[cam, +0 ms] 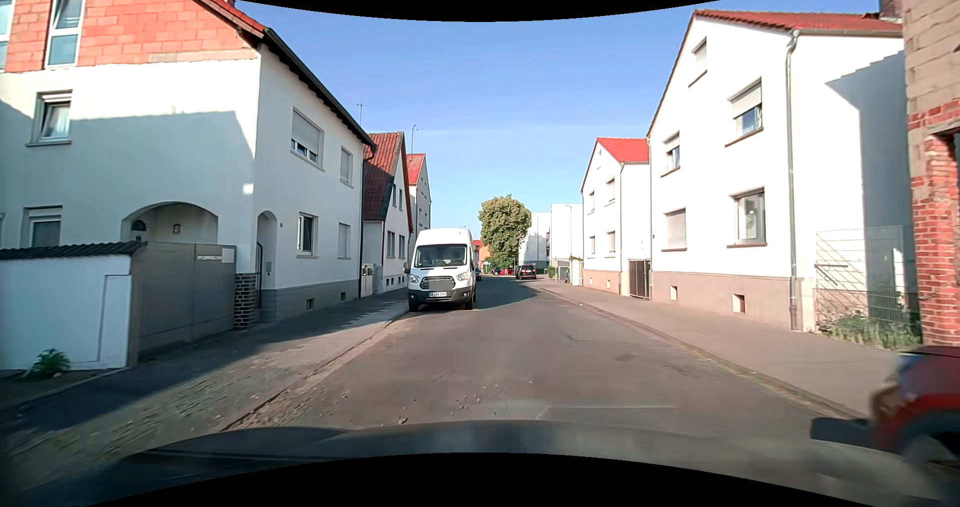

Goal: Follow the waypoints while adhering to traffic rules and regulations

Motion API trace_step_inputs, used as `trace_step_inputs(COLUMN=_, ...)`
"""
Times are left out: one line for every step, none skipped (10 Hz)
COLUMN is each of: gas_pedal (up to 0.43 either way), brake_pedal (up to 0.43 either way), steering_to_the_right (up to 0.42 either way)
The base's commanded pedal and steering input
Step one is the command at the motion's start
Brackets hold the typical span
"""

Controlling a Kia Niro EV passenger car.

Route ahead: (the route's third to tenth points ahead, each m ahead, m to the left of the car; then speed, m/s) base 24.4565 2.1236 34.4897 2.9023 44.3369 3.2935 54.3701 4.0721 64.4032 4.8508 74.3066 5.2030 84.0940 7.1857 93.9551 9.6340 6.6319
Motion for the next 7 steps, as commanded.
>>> trace_step_inputs(gas_pedal=0.000, brake_pedal=0.000, steering_to_the_right=0.048)
trace_step_inputs(gas_pedal=0.000, brake_pedal=0.000, steering_to_the_right=0.048)
trace_step_inputs(gas_pedal=0.000, brake_pedal=0.000, steering_to_the_right=0.045)
trace_step_inputs(gas_pedal=0.000, brake_pedal=0.000, steering_to_the_right=0.045)
trace_step_inputs(gas_pedal=0.000, brake_pedal=0.000, steering_to_the_right=0.044)
trace_step_inputs(gas_pedal=0.000, brake_pedal=0.000, steering_to_the_right=0.041)
trace_step_inputs(gas_pedal=0.000, brake_pedal=0.000, steering_to_the_right=0.039)
